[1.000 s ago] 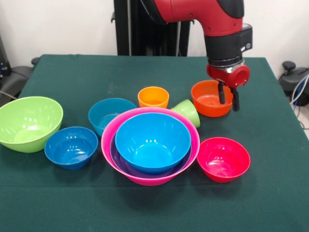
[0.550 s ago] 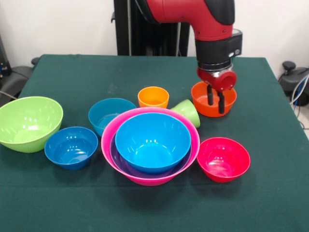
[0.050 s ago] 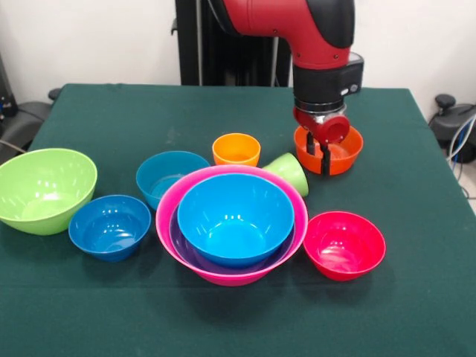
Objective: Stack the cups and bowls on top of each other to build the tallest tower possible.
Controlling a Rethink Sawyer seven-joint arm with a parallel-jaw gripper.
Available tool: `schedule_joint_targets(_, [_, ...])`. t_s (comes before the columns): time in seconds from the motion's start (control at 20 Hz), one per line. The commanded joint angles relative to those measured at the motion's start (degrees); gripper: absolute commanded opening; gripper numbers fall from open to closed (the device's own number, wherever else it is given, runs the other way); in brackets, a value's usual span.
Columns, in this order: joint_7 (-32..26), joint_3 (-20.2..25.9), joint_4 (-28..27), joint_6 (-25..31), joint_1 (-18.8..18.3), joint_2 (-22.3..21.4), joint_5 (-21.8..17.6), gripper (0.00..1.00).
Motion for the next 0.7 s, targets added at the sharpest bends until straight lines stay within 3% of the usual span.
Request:
schedule_joint_targets(0.05, [10.1,1.1,-3.4,-4.5,1.2,4.6,3.9,1.00])
schedule_joint_targets(0.4, [10.2,2.0,-3.7,-5.4,1.2,5.0,4.3,1.00])
schedule_joint_targets(0.45, [9.7,1.8,-3.9,-5.5,1.3,5.1,4.0,0.00])
schedule_joint_targets(0.6, [9.8,-1.1,-4.3,-6.6,3.9,4.9,5.4,0.00])
schedule_joint_targets(0.7, [9.6,-0.9,-3.5,-5.7,3.2,3.8,5.0,0.00])
